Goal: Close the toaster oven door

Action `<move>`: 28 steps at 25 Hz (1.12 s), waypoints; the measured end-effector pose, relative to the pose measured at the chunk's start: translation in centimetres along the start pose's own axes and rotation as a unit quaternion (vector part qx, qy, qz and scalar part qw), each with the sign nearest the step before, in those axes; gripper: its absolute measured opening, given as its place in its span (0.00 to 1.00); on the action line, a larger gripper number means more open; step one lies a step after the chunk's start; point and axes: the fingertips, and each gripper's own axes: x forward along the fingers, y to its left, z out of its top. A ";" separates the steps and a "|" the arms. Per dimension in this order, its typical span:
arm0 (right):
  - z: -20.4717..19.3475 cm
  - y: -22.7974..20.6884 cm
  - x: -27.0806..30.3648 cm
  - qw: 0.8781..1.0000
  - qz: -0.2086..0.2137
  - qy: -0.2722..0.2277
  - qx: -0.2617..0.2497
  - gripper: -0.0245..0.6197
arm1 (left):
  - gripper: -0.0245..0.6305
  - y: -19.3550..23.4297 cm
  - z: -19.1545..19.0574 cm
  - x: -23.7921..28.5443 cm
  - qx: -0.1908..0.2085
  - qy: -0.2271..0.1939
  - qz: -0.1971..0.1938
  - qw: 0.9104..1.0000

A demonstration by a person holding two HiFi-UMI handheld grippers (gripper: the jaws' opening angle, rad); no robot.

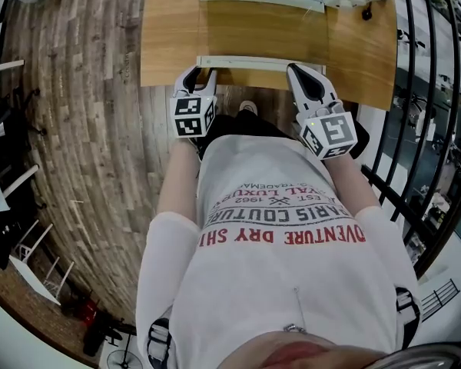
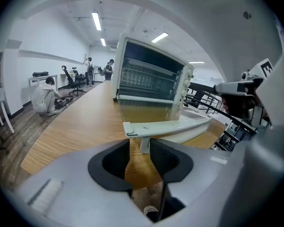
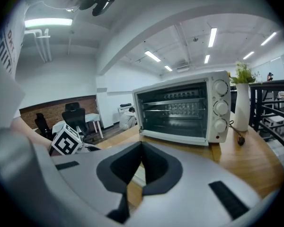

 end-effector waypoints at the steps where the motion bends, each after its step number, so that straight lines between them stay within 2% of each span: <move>1: 0.0 0.1 0.0 1.000 -0.001 0.001 0.000 0.02 | 0.26 0.0 0.1 0.0 0.000 -0.001 -0.001 1.000; 5: 0.0 0.4 0.2 1.000 -0.003 0.002 0.000 0.02 | 0.24 0.1 0.3 0.2 0.000 0.001 -0.007 1.000; 10: 0.2 0.2 -0.2 1.000 -0.014 -0.004 -0.002 0.02 | 0.17 -0.4 0.1 0.3 0.022 0.009 -0.014 1.000; 19: 1.4 0.1 -1.5 0.999 -0.032 -0.019 -0.005 0.02 | 0.16 -0.6 1.0 -0.5 0.022 0.011 -0.010 1.000; 28: 3.2 0.2 -2.5 0.999 -0.031 -0.036 -0.008 0.02 | 0.17 -1.5 5.0 -2.7 0.037 -0.014 -0.011 0.999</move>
